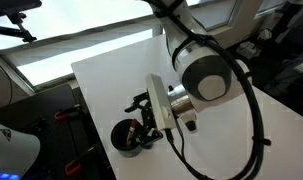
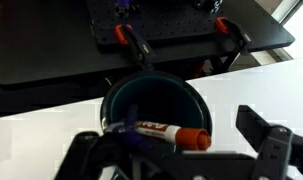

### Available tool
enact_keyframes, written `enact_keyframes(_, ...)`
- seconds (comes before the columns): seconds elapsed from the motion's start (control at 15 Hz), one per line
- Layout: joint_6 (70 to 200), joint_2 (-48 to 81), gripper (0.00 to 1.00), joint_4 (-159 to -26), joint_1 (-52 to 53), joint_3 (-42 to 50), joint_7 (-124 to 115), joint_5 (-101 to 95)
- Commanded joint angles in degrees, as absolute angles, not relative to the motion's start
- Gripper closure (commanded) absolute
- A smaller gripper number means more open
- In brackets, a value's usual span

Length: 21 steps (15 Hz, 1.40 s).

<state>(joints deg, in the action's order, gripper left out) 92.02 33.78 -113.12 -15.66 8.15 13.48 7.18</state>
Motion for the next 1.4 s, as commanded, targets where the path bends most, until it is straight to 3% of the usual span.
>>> enact_keyframes(0.0,93.0,33.7,0.26,-112.7,-16.2,7.8,14.0,7.2)
enact_keyframes(0.6,95.9,32.9,0.94,-113.9,-16.1,7.4,15.6,6.7)
enact_keyframes(1.33,95.2,32.2,0.96,-113.5,-16.7,7.5,15.1,8.3)
